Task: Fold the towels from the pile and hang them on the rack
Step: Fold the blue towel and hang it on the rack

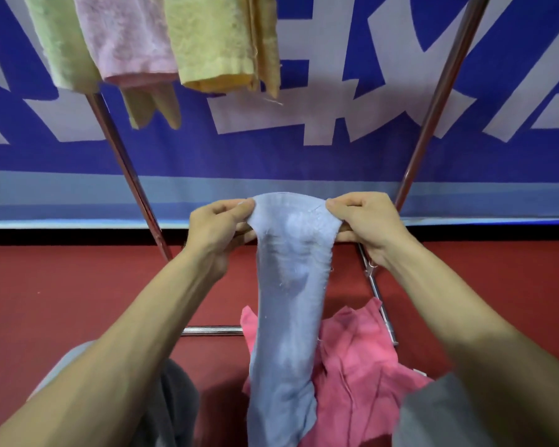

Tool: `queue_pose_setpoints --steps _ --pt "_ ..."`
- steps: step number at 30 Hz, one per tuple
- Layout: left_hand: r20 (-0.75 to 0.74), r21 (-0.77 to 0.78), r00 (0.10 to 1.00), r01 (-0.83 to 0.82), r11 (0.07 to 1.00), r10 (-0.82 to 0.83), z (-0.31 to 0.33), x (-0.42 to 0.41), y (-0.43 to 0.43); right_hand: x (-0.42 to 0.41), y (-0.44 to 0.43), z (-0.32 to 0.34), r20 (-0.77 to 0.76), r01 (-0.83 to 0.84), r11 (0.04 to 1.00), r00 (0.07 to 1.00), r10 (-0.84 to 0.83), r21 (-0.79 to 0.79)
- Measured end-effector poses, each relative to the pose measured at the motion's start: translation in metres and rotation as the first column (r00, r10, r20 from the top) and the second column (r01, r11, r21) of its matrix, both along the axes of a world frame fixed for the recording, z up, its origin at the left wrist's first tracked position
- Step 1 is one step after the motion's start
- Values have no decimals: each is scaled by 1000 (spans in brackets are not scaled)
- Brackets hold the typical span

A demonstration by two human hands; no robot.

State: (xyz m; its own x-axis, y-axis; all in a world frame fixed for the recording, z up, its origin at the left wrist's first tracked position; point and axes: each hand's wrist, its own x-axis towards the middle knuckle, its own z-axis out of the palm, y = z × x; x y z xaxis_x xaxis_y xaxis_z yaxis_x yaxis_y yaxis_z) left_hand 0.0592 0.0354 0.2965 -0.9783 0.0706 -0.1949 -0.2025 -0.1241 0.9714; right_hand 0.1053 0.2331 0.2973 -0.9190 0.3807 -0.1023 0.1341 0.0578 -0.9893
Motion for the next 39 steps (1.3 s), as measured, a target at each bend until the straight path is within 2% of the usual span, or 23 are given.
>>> queue_pose_setpoints --steps 5,12,18,23,29,35,37,39 --pt "-65 -6 997 41 999 -41 0 19 25 -1 -22 -6 14 -37 997 999 36 75" --pt "-130 -14 988 80 997 -81 -7 33 24 9 -45 -4 -21 -100 994 995 100 32" --pt "-217 -187 971 59 981 -100 -7 37 13 17 -51 -3 -7 -118 992 993 118 -37" --pt "-315 -385 908 142 912 -275 -10 45 13 20 -48 2 -26 -119 990 993 117 -80" --pt "-233 -404 916 215 889 -328 -5 49 3 23 -41 6 11 -177 982 984 177 64" --pt "-382 -513 852 128 849 -359 10 39 -17 27 -38 12 40 -295 915 954 296 274" --pt "-339 -557 850 164 814 -403 9 34 -24 29 -38 13 19 -329 877 939 344 349" --pt "-245 -615 827 271 740 -507 7 32 -30 31 -39 15 -11 -364 854 918 397 372"
